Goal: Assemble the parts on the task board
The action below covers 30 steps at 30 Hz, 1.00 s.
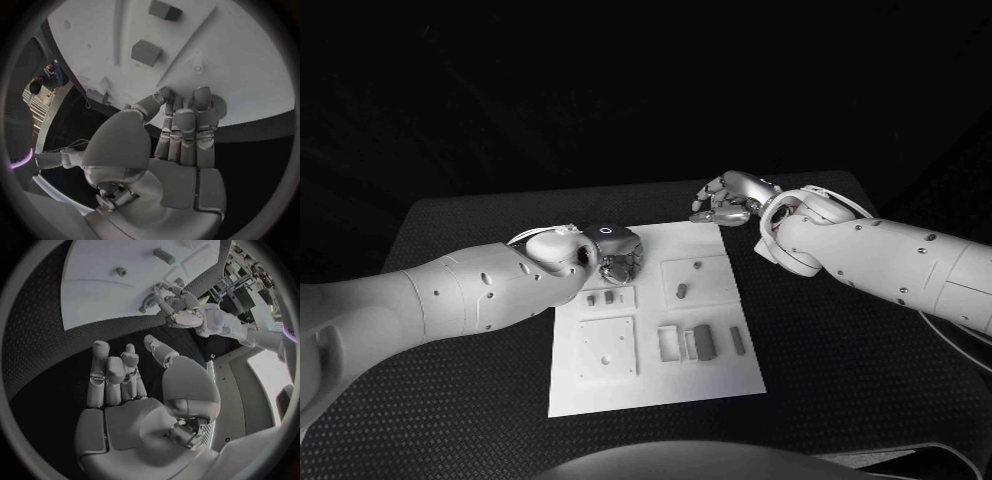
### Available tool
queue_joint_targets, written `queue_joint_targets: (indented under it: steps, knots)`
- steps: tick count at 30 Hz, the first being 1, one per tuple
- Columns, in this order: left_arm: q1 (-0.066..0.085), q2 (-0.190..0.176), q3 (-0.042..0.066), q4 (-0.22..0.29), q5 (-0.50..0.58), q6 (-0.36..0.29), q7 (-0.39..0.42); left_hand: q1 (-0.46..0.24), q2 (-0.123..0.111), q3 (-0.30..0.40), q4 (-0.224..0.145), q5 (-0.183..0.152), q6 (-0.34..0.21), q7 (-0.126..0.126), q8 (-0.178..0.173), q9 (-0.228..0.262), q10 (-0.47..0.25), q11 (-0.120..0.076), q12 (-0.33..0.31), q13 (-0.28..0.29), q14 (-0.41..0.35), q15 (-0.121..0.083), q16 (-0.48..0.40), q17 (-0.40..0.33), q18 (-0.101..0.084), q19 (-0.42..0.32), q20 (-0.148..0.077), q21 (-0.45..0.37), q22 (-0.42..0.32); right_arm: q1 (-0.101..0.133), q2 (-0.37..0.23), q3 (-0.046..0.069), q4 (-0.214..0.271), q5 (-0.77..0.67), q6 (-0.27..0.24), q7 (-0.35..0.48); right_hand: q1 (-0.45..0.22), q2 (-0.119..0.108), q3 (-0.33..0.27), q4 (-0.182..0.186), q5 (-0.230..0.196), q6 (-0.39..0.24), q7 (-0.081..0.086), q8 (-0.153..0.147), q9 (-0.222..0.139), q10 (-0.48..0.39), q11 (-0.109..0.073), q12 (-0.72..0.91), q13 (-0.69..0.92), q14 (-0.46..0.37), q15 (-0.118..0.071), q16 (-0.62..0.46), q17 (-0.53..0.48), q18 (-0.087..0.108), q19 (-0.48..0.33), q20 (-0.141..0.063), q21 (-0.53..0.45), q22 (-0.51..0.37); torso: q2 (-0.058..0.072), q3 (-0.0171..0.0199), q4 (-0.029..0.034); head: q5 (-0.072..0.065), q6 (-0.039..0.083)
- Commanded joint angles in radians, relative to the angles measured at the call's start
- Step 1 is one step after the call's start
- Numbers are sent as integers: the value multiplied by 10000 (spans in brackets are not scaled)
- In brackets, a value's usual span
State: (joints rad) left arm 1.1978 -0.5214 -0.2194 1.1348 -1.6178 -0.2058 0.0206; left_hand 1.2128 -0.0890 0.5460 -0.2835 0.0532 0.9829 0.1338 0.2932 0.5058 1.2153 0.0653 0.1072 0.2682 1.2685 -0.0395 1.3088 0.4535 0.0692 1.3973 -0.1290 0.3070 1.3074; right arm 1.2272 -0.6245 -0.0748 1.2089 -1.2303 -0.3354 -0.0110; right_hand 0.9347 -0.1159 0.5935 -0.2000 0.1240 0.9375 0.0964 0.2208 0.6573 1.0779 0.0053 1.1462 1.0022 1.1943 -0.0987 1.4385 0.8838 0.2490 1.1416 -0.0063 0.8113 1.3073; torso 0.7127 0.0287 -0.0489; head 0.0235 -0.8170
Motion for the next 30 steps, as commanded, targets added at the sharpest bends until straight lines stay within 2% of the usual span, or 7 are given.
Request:
queue_joint_targets:
  steps: [1, 11, 19, 30]
  knots:
    - [-112, 9, -79, 3, -66, 376, 43, 6, 123, 68, -9, -29, 109, -19, 73, 15, 104, 11, 41, 6, 5, -74, -8, -11, 642, -5, -81, 66, 211, -4, 14, 5, 0, -3, 105, 68, -38, 67, 28, -22, 17, 167, 238, -37, 17, -46, 25, 4, -15, 96, -3, -49, 16, 128, 16, -5, -46, 194, -2, -1, 2, -2, -10]
    - [-120, -18, -80, 19, 6, -75, 41, 91, 357, 245, -26, -29, 307, -92, 163, 17, 314, -77, 98, 74, 18, -162, -31, -22, 610, 42, -146, 88, 210, -4, 23, 5, -5, -3, 96, 68, -41, 69, 27, -23, 17, 168, 238, -38, 19, -46, 25, 5, -15, 96, -3, -49, 16, 128, 16, -5, -46, 194, -1, -4, 4, 3, 6]
    - [-155, -48, -75, 63, 198, -486, 129, 219, 397, 444, -33, -32, 399, -122, 198, 8, 416, -121, 109, 111, 37, -204, -21, -13, 580, 81, -190, 107, 211, -4, 20, 5, -8, -3, 99, 73, -43, 70, 27, -23, 18, 169, 238, -39, 20, -46, 25, 5, -16, 96, -3, -49, 17, 128, 15, -5, -47, 194, -1, -5, 5, 2, 25]
    - [-161, -272, -40, 295, 677, -560, 192, 208, 407, 493, -19, -33, 431, -129, 209, 3, 450, -133, 109, 126, 40, -218, -16, -9, 562, 99, -203, 117, 213, -4, -7, 5, -14, -3, 96, 78, -44, 73, 27, -24, 18, 169, 238, -40, 21, -46, 25, 6, -16, 96, -3, -50, 17, 128, 15, -5, -47, 193, -1, 4, -1, 9, 47]
